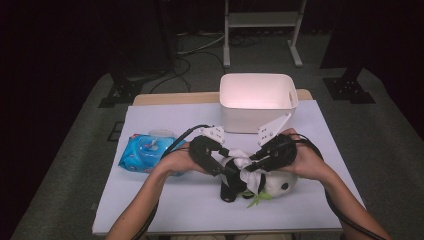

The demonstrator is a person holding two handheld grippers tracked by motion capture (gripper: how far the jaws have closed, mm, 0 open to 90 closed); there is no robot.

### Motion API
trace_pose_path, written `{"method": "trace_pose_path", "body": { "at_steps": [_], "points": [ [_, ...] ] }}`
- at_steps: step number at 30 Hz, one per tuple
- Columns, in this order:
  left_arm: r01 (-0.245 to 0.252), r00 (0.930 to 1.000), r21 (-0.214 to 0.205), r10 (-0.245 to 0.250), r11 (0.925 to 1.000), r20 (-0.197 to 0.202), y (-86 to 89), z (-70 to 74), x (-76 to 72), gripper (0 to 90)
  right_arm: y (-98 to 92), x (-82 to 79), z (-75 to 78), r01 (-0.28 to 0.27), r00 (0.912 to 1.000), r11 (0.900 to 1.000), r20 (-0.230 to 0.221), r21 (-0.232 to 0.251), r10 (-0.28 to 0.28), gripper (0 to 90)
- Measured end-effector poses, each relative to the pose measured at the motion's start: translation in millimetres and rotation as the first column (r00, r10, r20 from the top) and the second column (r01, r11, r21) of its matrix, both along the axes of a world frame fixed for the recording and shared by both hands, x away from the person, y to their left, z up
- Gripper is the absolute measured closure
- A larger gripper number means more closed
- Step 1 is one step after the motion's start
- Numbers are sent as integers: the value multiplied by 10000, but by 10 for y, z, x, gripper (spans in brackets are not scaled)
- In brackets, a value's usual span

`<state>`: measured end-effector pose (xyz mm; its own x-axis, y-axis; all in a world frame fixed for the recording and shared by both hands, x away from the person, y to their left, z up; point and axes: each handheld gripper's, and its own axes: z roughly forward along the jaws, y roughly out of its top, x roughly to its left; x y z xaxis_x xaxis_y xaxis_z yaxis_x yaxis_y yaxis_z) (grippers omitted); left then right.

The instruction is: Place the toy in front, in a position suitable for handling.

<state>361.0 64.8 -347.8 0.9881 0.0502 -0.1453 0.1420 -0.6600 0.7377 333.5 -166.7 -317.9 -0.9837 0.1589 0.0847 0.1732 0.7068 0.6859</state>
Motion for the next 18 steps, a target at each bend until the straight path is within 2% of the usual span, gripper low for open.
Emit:
{"method": "trace_pose_path", "body": {
  "at_steps": [8,13,18],
  "points": [
    [135,9999,190,-137,9997,90,5,22,-41,319,-198,61,4,658,9978,9969,63,-428,-655,765],
    [174,9998,229,-175,9996,53,3,26,-48,320,-363,56,-10,1134,9935,9883,179,-1021,-1122,765],
    [216,9998,308,-218,9993,45,-8,30,-57,320,-509,0,6,1457,9893,9826,196,-1152,-1444,765]
  ]
}}
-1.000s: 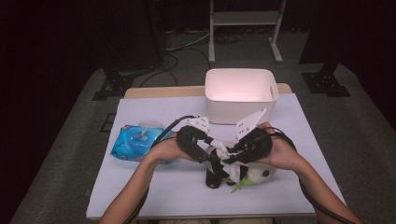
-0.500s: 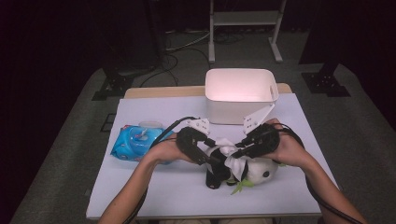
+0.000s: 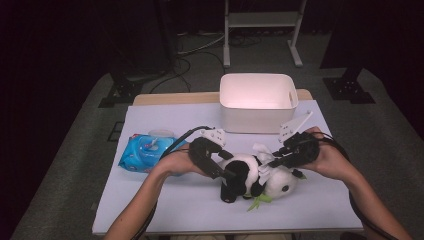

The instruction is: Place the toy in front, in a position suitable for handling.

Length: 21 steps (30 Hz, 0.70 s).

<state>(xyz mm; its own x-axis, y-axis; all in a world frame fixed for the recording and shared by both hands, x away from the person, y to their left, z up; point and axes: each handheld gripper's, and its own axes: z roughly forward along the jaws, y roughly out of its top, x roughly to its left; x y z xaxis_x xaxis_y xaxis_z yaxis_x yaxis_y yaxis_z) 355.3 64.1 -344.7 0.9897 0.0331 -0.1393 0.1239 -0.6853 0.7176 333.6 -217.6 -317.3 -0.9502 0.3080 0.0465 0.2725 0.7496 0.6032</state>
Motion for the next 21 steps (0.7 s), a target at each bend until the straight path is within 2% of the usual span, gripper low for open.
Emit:
{"method": "trace_pose_path", "body": {
  "at_steps": [10,12,15,17,21],
  "points": [
    [-19,10000,129,19,9999,-42,-12,11,8,320,-340,-81,20,605,9982,9982,57,-43,-605,761],
    [27,9999,142,-25,9999,-98,-17,21,18,319,-382,-88,-11,687,9976,9976,-105,103,-686,762],
    [-12,10000,234,14,9997,-63,-26,63,24,294,-358,-84,-82,611,9978,9979,-253,227,-605,764],
    [-4,10000,52,4,10000,-65,-38,99,17,258,-326,-80,-116,554,9979,9981,-344,281,-545,764],
    [43,10000,206,-44,9998,7,-138,136,14,226,-293,-92,-134,448,9981,9983,-437,365,-432,764]
  ]
}}
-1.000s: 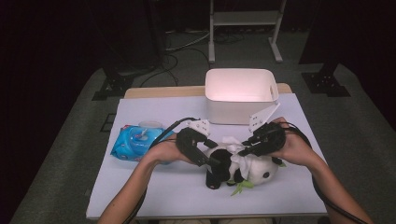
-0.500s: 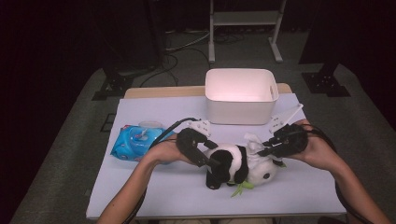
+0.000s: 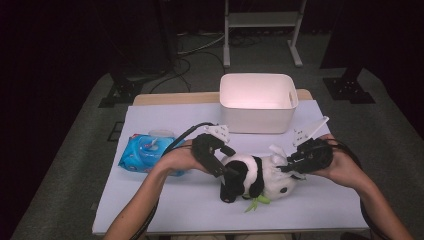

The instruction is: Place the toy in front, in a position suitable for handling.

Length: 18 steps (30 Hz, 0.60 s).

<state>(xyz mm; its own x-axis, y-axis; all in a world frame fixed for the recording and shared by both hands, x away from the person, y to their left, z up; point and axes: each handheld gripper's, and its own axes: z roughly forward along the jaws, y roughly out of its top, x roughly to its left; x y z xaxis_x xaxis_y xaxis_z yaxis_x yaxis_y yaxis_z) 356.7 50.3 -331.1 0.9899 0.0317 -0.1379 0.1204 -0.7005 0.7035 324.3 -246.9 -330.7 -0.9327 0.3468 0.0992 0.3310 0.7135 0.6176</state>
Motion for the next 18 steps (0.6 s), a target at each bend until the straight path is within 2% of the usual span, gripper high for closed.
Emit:
{"method": "trace_pose_path", "body": {
  "at_steps": [4,10,18],
  "points": [
    [-4,9999,167,6,9999,-102,-135,-7,26,204,28,-19,-2,-25,9999,10000,141,-82,26,765],
    [-20,10000,1037,17,9946,35,-331,-67,64,176,80,-19,-16,-117,9998,9999,163,-86,118,765],
    [16,9996,1597,29,9872,-278,-459,-201,140,107,108,-3,-41,-107,9998,9999,158,132,105,767]
  ]
}}
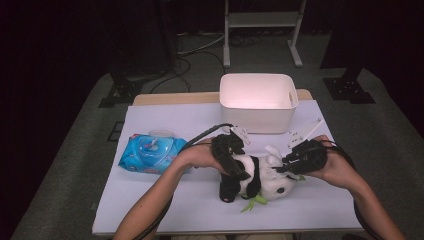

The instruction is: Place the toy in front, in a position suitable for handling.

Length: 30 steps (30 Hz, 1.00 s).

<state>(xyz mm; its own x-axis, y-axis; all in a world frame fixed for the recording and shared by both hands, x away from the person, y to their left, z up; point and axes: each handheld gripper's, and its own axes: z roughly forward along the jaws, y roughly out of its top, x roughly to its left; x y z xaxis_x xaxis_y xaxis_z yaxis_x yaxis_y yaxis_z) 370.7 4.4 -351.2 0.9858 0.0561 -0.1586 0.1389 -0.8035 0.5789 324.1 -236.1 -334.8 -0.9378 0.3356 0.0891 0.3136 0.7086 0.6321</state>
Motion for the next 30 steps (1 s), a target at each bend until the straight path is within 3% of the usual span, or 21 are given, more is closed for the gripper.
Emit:
{"method": "trace_pose_path", "body": {
  "at_steps": [5,8,12,17,20,23,26,30],
  "points": [
    [54,9999,91,-52,9999,-158,-69,-71,25,105,2,14,-6,-44,10000,10000,52,-32,45,767],
    [117,9999,-76,-118,9999,-88,-46,-46,40,214,-25,28,0,15,10000,10000,86,3,-15,766],
    [92,9999,-279,-88,9996,134,-17,36,76,285,-115,87,72,188,9997,9991,164,375,-194,766],
    [145,9930,-87,-134,9999,1177,-46,199,179,314,-140,245,175,280,9993,9988,240,405,-290,766],
    [230,9828,69,-239,9997,1831,-57,312,265,316,-116,375,236,328,9989,9988,321,356,-339,766],
    [298,9768,138,-320,9995,2115,-32,358,376,314,-76,495,286,377,9987,9988,342,326,-388,765],
    [431,9755,187,-461,9989,2150,0,287,434,305,-12,577,259,368,9991,9992,198,168,-371,765],
    [337,9861,-121,-313,9994,1632,75,93,438,254,86,600,89,126,9999,9999,-106,-93,-127,768]
  ]
}}
